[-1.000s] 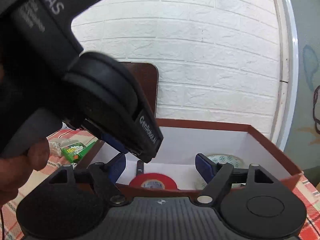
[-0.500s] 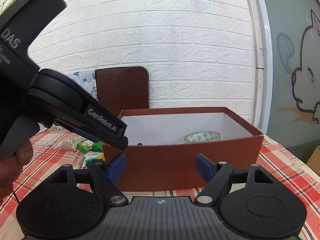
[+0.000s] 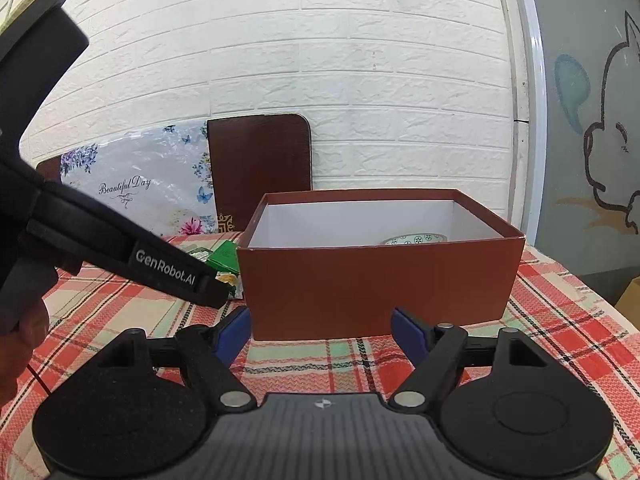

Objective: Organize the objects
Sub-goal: 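Withdraw the right gripper from the box, then move the right gripper to the cotton swab bag and grasp it, then carry the cotton swab bag into the box and release it, then withdraw the right gripper and move it to the snack packet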

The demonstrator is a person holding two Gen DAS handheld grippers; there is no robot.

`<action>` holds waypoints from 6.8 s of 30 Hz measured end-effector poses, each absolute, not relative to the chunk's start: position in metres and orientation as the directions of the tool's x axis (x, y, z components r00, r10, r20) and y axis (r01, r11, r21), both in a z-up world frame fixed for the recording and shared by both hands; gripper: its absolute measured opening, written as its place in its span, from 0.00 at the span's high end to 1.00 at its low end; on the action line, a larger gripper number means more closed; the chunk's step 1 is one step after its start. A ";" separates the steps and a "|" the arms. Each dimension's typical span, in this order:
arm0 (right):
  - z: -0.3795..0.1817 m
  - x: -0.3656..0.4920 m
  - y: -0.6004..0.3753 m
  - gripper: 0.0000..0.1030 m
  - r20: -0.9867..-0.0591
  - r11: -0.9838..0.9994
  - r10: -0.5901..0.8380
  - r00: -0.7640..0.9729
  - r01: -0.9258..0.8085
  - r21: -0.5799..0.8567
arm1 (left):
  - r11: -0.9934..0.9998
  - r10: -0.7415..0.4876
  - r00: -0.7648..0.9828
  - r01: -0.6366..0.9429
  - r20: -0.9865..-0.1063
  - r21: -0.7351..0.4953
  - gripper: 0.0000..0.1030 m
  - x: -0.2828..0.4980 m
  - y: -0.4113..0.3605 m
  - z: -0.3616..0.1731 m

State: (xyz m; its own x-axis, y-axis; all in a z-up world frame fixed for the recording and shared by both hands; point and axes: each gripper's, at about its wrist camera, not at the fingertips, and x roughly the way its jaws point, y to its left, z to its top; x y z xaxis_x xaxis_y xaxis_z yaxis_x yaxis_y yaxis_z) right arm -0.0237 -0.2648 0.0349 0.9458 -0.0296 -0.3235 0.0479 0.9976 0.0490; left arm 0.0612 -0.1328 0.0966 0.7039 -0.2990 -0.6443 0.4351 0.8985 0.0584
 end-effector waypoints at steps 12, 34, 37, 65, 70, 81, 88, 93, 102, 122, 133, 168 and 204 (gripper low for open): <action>0.034 -0.017 -0.237 0.27 -0.354 1.000 0.009 0.935 -0.006 0.009 | 0.925 -0.248 0.721 0.374 -0.647 0.062 0.54 0.066 -0.099 0.083; 0.021 0.028 -0.159 0.27 -0.443 0.972 0.140 0.885 -0.208 -0.109 | 0.973 -0.145 0.719 0.230 -0.680 0.035 0.53 0.116 -0.021 0.044; 0.017 0.039 -0.150 0.28 -0.457 0.966 0.153 0.876 -0.230 -0.118 | 0.980 -0.122 0.718 0.198 -0.685 0.032 0.53 0.127 -0.006 0.039; -0.017 0.268 -0.017 0.82 -0.464 0.840 0.187 0.866 -0.386 -0.382 | 0.987 0.135 0.831 -0.158 -0.540 0.004 0.23 0.192 0.136 -0.019; -0.006 0.236 -0.031 0.93 -0.490 0.858 0.266 0.830 -0.436 -0.274 | 0.987 0.125 0.834 -0.159 -0.537 -0.016 0.23 0.193 0.139 -0.019; -0.006 0.051 -0.137 0.94 -0.560 0.899 0.218 0.800 -0.388 -0.205 | 0.988 0.129 0.829 -0.151 -0.544 0.004 0.22 0.195 0.137 -0.019; 0.000 0.018 -0.196 0.61 -0.560 0.968 0.177 0.810 -0.247 -0.051 | 0.987 -0.074 0.767 -0.036 -0.637 -0.158 0.30 0.162 0.093 0.016; -0.001 0.030 -0.205 0.57 -0.555 0.960 0.263 0.789 -0.273 0.065 | 0.938 -0.348 0.641 0.240 -0.684 -0.251 0.30 0.113 0.012 0.036; -0.015 0.065 -0.180 0.67 -0.589 0.940 0.308 0.747 -0.334 0.069 | 0.897 -0.435 0.515 0.314 -0.739 -0.309 0.66 0.104 -0.029 0.022; 0.045 0.105 -0.320 0.73 -0.274 0.999 -0.004 0.962 0.013 0.032 | 0.811 -0.474 0.666 0.585 -0.575 0.009 0.67 0.161 -0.224 0.122; 0.038 0.081 -0.325 0.50 -0.266 0.986 -0.093 0.959 0.125 0.108 | 0.891 -0.250 0.771 0.420 -0.585 0.172 0.42 0.157 -0.215 0.111; 0.045 0.016 -0.215 0.48 -0.357 0.996 0.084 0.930 -0.094 -0.008 | 0.961 -0.174 0.767 0.268 -0.617 0.062 0.40 0.104 -0.066 0.080; 0.013 0.144 -0.192 0.38 -0.497 0.994 0.112 0.861 -0.103 0.045 | 0.996 -0.023 0.714 0.075 -0.700 0.043 0.22 0.166 0.035 -0.002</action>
